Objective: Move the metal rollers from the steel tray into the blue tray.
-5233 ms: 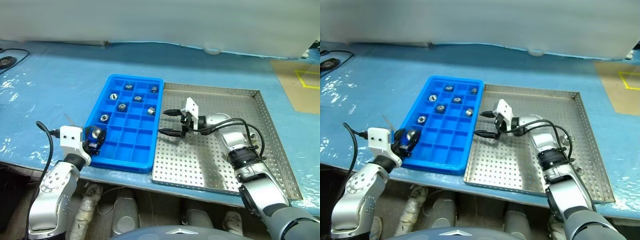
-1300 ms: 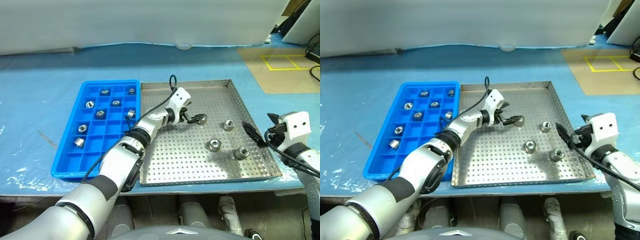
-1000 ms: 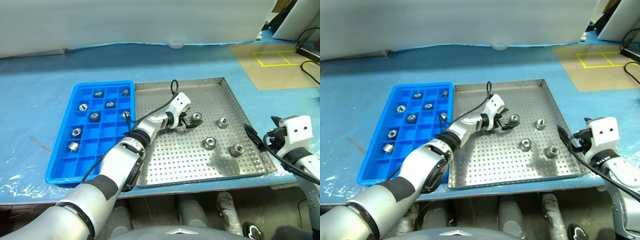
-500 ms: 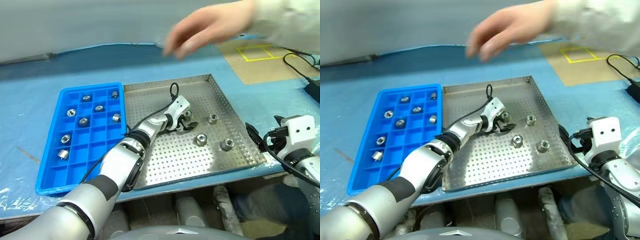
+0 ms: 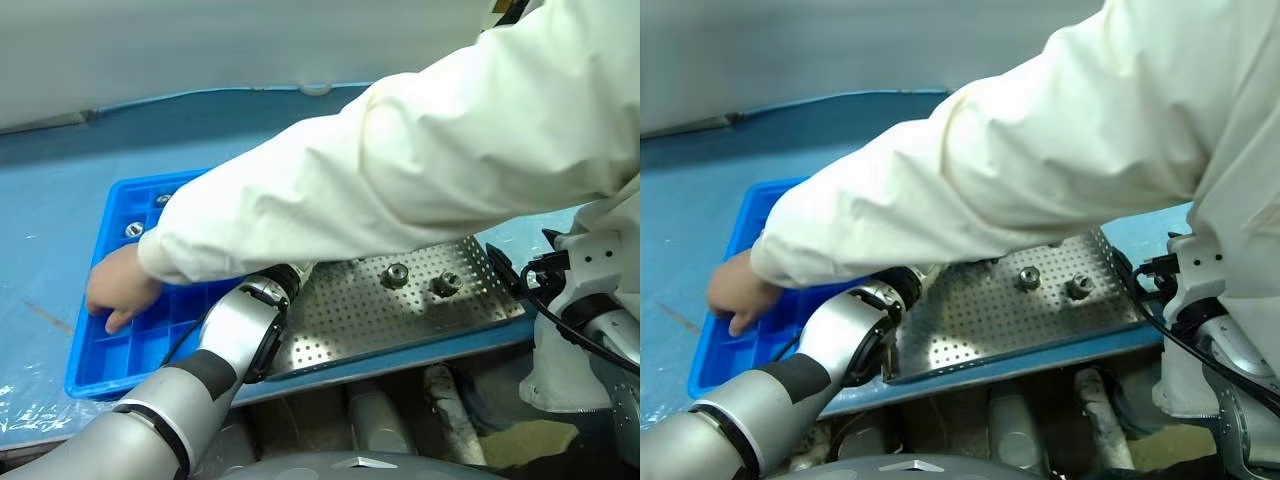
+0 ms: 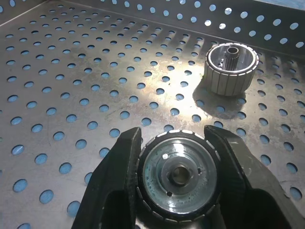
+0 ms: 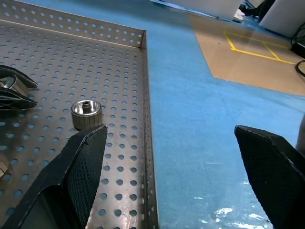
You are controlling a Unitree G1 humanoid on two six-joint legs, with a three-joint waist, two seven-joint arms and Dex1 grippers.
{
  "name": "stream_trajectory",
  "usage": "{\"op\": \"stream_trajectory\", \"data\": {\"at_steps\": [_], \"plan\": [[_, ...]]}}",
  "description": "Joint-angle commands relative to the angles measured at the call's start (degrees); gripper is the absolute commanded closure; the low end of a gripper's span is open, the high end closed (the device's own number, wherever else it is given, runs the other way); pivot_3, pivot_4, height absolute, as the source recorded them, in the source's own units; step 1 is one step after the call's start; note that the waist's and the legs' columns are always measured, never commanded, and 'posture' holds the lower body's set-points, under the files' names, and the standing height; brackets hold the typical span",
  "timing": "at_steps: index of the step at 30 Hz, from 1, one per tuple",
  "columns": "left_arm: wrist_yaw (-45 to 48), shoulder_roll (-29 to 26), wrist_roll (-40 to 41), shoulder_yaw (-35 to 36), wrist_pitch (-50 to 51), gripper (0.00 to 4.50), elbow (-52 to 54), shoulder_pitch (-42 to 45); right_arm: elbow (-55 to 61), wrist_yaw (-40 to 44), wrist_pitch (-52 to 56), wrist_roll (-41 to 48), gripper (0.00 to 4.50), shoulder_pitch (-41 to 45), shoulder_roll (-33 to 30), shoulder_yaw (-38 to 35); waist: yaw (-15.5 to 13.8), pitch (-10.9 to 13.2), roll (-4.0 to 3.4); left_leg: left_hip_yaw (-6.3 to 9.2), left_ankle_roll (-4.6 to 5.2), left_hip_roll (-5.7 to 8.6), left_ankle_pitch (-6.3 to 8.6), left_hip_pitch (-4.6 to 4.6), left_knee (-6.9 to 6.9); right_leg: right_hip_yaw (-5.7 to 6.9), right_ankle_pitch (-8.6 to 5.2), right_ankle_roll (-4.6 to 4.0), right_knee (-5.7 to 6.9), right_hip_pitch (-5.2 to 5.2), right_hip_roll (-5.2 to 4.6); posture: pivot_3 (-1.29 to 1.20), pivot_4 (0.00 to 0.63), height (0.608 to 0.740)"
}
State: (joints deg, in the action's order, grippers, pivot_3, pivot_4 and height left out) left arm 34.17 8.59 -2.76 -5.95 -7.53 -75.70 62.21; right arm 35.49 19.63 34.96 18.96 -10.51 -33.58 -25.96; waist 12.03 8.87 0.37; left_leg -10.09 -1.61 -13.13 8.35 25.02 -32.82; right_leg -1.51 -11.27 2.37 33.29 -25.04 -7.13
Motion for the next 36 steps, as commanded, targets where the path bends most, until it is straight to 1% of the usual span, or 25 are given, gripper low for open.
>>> {"op": "stream_trajectory", "data": {"at_steps": [1, 7, 15, 32, 36], "plan": [[0.16, 5.89, -0.13, 0.45, -0.34, 2.78, 0.77, 1.11, -0.57, 0.33, -2.33, -1.23, 0.00, 0.73, -0.38, -0.38, 0.02, 0.00, 0.00, 0.00, 0.08, 0.06, 0.05, 0.03, -0.06, -0.02, 0.00, 0.00, 0.00, 0.00, -0.06, -0.67, 0.150, 0.740], [0.66, 5.63, 0.15, 0.94, -0.39, 2.78, 0.97, 1.45, -3.65, 1.18, -4.93, -2.18, 0.00, 1.82, -0.21, 0.66, -0.01, 0.00, 0.00, 0.01, 0.31, 0.29, 0.18, 0.14, -0.27, -0.03, 0.02, -0.02, -0.06, 0.07, -0.31, -0.66, 0.150, 0.740], [0.79, 5.25, 0.12, 1.27, -0.53, 2.78, 1.05, 1.40, -6.06, 2.14, -7.62, -3.34, 0.00, 2.18, -0.30, 1.65, -0.02, 0.00, 0.00, 0.02, 0.38, 0.29, 0.22, 0.15, -0.27, -0.03, 0.01, 0.03, -0.07, 0.07, -0.32, -0.65, 0.150, 0.740], [1.42, 4.94, 0.42, 1.98, -0.47, 2.78, 1.26, 1.82, -7.25, 3.09, -8.17, -4.70, 0.00, 3.32, -0.19, 2.67, -0.07, 0.00, 0.00, 0.01, 0.41, 0.29, 0.23, 0.16, -0.27, -0.03, 0.01, 0.04, -0.07, 0.07, -0.32, -0.63, 0.150, 0.740], [2.64, 3.65, 1.06, 2.57, -1.31, 2.78, 2.43, 1.56, -7.92, 3.34, -8.31, -5.14, 0.00, 4.06, -0.24, 3.97, -0.09, 0.00, 0.00, 0.02, 0.41, 0.29, 0.23, 0.16, -0.27, -0.03, 0.02, 0.03, -0.07, 0.07, -0.32, -0.61, 0.150, 0.740]]}}
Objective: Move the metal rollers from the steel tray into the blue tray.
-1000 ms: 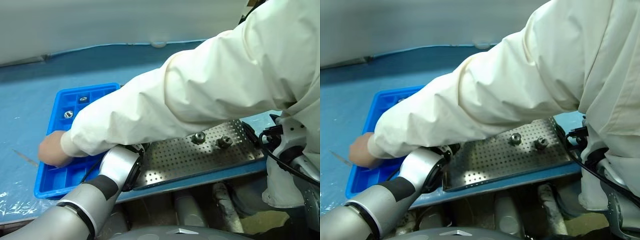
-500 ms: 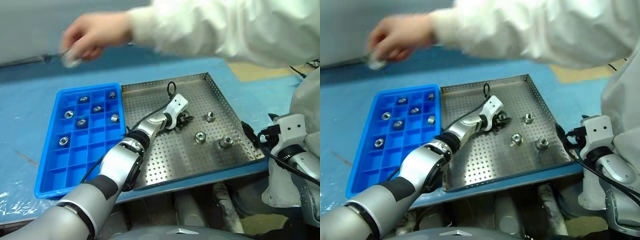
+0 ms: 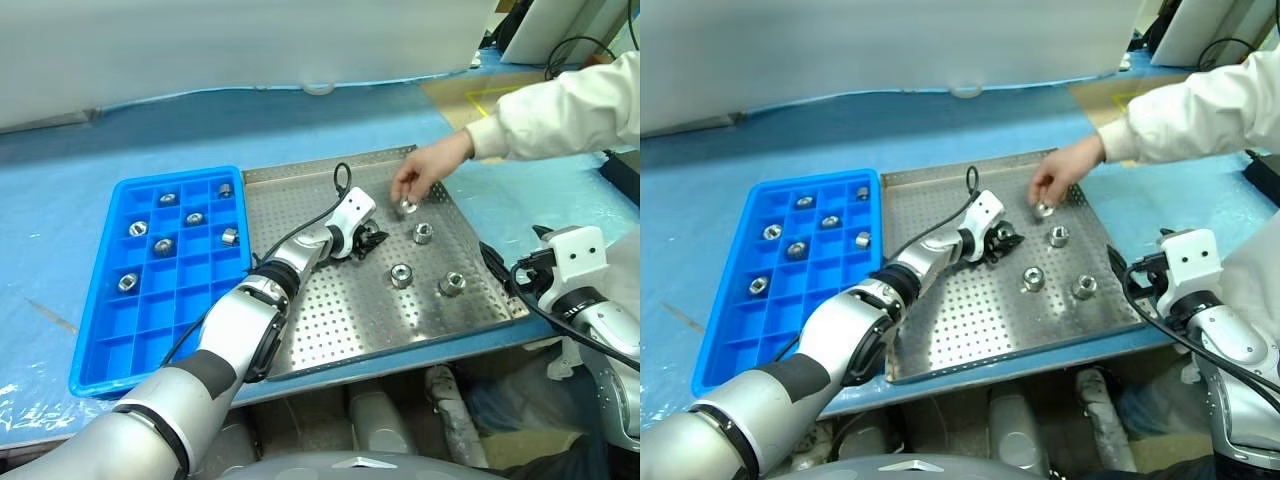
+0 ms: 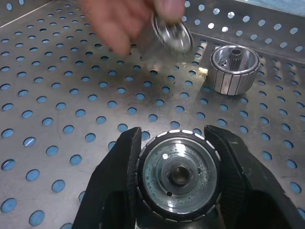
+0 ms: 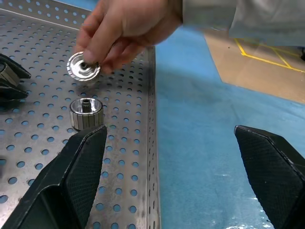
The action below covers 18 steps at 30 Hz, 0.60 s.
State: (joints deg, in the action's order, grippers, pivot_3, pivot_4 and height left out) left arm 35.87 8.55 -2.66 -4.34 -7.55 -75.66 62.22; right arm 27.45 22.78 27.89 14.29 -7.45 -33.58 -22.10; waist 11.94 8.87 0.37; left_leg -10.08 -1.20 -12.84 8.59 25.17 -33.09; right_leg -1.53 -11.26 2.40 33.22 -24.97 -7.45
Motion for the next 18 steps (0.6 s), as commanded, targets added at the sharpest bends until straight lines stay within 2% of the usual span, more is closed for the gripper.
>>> {"op": "stream_trajectory", "data": {"at_steps": [1, 6, 10, 14, 18], "plan": [[1.18, 3.10, 1.34, 1.35, -1.60, 2.78, 2.91, 1.44, -0.19, 0.28, -1.36, -0.56, 0.00, 1.27, -0.28, 0.43, -0.04, 0.00, 0.00, 0.00, 0.00, 0.00, 0.00, 0.00, 0.00, 0.00, 0.00, 0.00, 0.00, 0.00, 0.00, -0.60, 0.150, 0.740], [3.35, 0.47, 3.57, 3.28, -2.91, 2.78, 6.94, -0.31, -2.30, 1.61, -2.12, -0.52, 0.00, 3.43, -0.56, 2.02, -0.25, 0.00, 0.00, 0.00, 0.00, 0.01, 0.00, 0.01, 0.00, 0.00, 0.00, 0.00, 0.00, 0.00, -0.02, -0.55, 0.150, 0.740], [7.33, -1.89, 6.93, 4.40, -1.29, 2.78, 17.83, -5.61, -4.71, 6.50, -2.27, 1.81, 0.00, 7.84, -0.92, 5.88, -0.36, 0.00, -0.01, 0.00, 0.05, -0.01, -0.02, -0.05, 0.02, 0.00, 0.01, -0.01, 0.02, 0.01, -0.01, -0.45, 0.150, 0.740], [8.88, -4.49, 9.96, 3.93, 5.24, 2.78, 34.76, -13.88, -8.63, 11.82, -3.02, 3.38, 0.00, 14.03, -0.48, 10.91, -1.21, -0.01, -0.02, 0.01, 0.13, -0.05, -0.07, -0.07, 0.01, 0.02, 0.02, -0.03, 0.16, -0.01, 0.00, -0.34, 0.150, 0.740], [7.95, -8.17, 12.81, 3.46, 13.76, 2.78, 54.11, -23.01, -16.40, 16.42, -5.65, 3.20, 0.00, 22.21, 0.76, 15.70, -3.59, 0.01, 0.00, 0.02, 0.17, -0.10, -0.11, -0.10, 0.00, 0.02, 0.03, -0.07, 0.30, -0.05, 0.02, -0.20, 0.150, 0.740]]}}
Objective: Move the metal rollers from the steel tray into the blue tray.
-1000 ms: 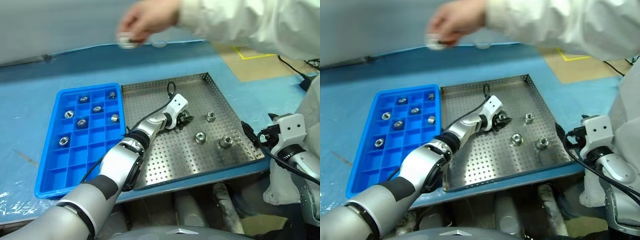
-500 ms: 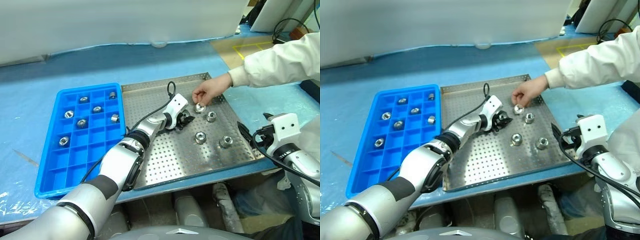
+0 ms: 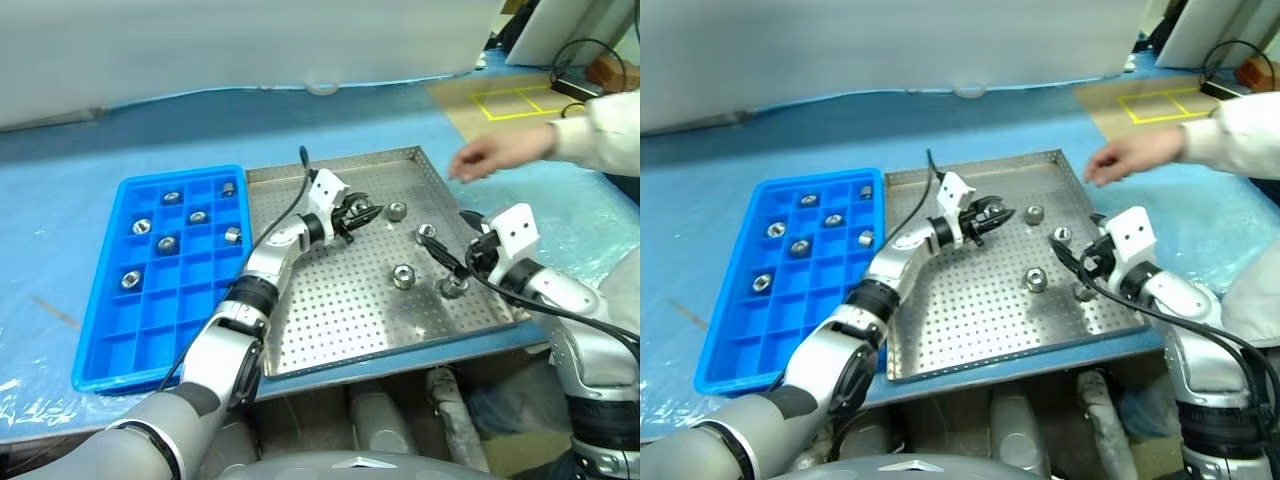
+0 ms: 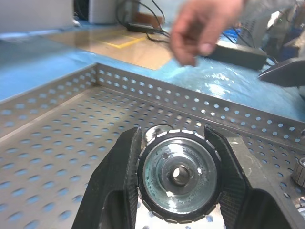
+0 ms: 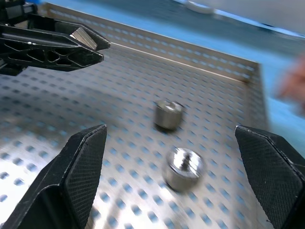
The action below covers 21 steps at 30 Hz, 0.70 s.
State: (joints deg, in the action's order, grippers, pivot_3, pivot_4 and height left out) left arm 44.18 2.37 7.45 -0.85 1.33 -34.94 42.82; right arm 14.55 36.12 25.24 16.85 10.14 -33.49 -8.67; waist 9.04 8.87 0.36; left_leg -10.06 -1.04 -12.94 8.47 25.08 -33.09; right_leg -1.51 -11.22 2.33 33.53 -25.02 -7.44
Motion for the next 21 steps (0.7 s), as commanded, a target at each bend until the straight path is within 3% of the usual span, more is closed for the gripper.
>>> {"op": "stream_trajectory", "data": {"at_steps": [1, 10, 16, 21], "plan": [[-0.74, -2.75, 3.25, -0.14, 6.60, 2.78, 16.90, -5.15, -5.23, 3.98, -3.69, 0.52, 0.00, 6.18, 0.91, 3.10, -1.56, 0.01, 0.01, 0.00, 0.00, -0.02, -0.01, -0.01, -0.02, 0.00, 0.01, -0.01, 0.07, 0.00, 0.01, -0.16, 0.150, 0.740], [-9.11, -12.18, 10.25, 5.41, 21.65, 2.78, 49.88, -21.58, -28.56, 14.63, -14.82, -3.13, 0.00, 23.94, 7.22, 12.74, -11.76, 0.02, -0.07, -0.03, -0.35, -0.50, -0.21, -0.08, 0.06, 0.18, 0.01, -0.07, 0.27, -0.05, 0.37, 0.13, 0.150, 0.740], [-14.90, -17.26, 12.41, 11.81, 25.99, 2.78, 65.12, -37.59, -41.79, 19.49, -21.73, -5.22, 0.00, 31.92, 12.29, 15.61, -15.29, 0.04, -0.05, 0.03, -0.59, -0.51, -0.16, 0.03, 0.10, 0.38, -0.03, -0.13, 0.27, -0.04, 0.34, 0.28, 0.150, 0.740], [-17.43, -17.61, 12.28, 12.99, 23.60, 2.78, 69.57, -47.50, -48.85, 22.29, -25.83, -6.35, 0.00, 35.66, 15.07, 16.33, -16.99, 0.04, -0.05, 0.14, -0.85, -0.62, -0.29, 0.01, 0.17, 0.53, -0.03, -0.13, 0.37, -0.04, 0.38, 0.34, 0.150, 0.740]]}}
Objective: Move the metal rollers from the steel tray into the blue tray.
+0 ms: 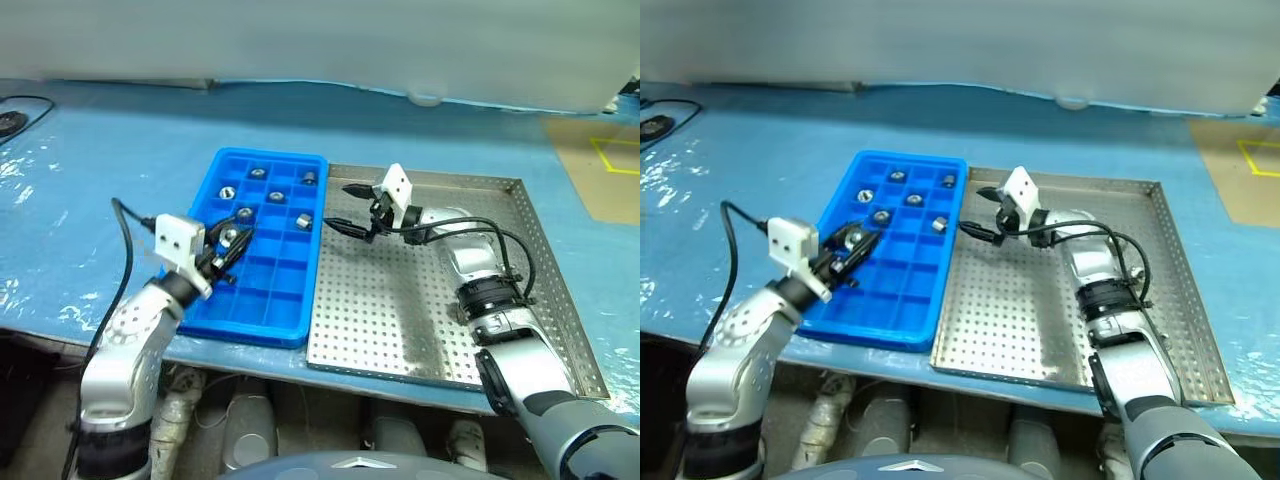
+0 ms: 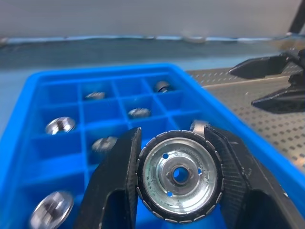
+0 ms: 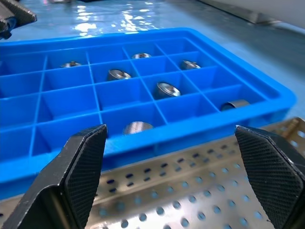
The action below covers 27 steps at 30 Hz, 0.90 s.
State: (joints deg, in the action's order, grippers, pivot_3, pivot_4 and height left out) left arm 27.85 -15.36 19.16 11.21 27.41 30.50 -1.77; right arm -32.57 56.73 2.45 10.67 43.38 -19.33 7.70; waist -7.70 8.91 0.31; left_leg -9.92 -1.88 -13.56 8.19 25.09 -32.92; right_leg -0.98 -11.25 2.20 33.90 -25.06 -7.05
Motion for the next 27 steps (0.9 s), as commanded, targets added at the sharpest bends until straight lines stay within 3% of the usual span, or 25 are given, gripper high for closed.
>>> {"op": "stream_trajectory", "data": {"at_steps": [1, 6, 11, 25, 27], "plan": [[-1.13, 0.02, -0.29, 0.69, -3.96, 2.78, 3.95, -5.04, -2.85, 2.10, -3.75, -0.45, 0.00, 2.97, 1.52, 0.11, -0.61, 0.00, 0.00, 0.02, -0.03, -0.01, -0.02, -0.01, 0.01, 0.01, 0.00, 0.00, 0.04, 0.00, 0.01, 0.35, 0.150, 0.740], [-3.96, 0.50, -4.55, 0.55, -10.33, 2.78, 0.45, -12.88, -5.77, 4.47, -5.56, -0.84, 0.00, 4.52, 3.45, 0.17, -1.34, -0.01, -0.01, 0.14, -0.22, -0.15, -0.13, -0.05, 0.20, 0.18, 0.01, -0.01, 0.06, -0.03, 0.13, 0.37, 0.150, 0.740], [-6.33, 2.13, -3.39, 3.12, -13.31, 2.78, 0.36, -15.15, -5.04, 8.96, -4.15, -0.25, 0.00, 4.47, 4.05, 0.42, -1.79, -0.01, -0.02, 0.23, -0.30, -0.20, -0.18, -0.03, 0.26, 0.26, 0.01, -0.01, 0.05, -0.02, 0.21, 0.39, 0.150, 0.740], [-8.56, 2.20, -4.45, 2.16, -14.85, 2.78, -0.46, -19.58, -5.29, 9.62, -4.59, -1.29, 0.00, 3.82, 3.93, 0.05, -2.71, -0.03, -0.04, 0.28, -0.34, -0.30, -0.20, -0.03, 0.29, 0.25, 0.01, -0.02, 0.05, -0.06, 0.34, 0.39, 0.150, 0.740], [-8.41, 2.01, -4.37, 1.29, -14.30, 2.06, -0.70, -19.92, -5.13, 9.49, -4.56, -1.35, 0.00, 3.73, 3.78, 0.00, -2.69, -0.03, -0.04, 0.28, -0.35, -0.30, -0.20, -0.05, 0.27, 0.24, 0.02, -0.03, 0.06, -0.04, 0.34, 0.39, 0.150, 0.740]]}}
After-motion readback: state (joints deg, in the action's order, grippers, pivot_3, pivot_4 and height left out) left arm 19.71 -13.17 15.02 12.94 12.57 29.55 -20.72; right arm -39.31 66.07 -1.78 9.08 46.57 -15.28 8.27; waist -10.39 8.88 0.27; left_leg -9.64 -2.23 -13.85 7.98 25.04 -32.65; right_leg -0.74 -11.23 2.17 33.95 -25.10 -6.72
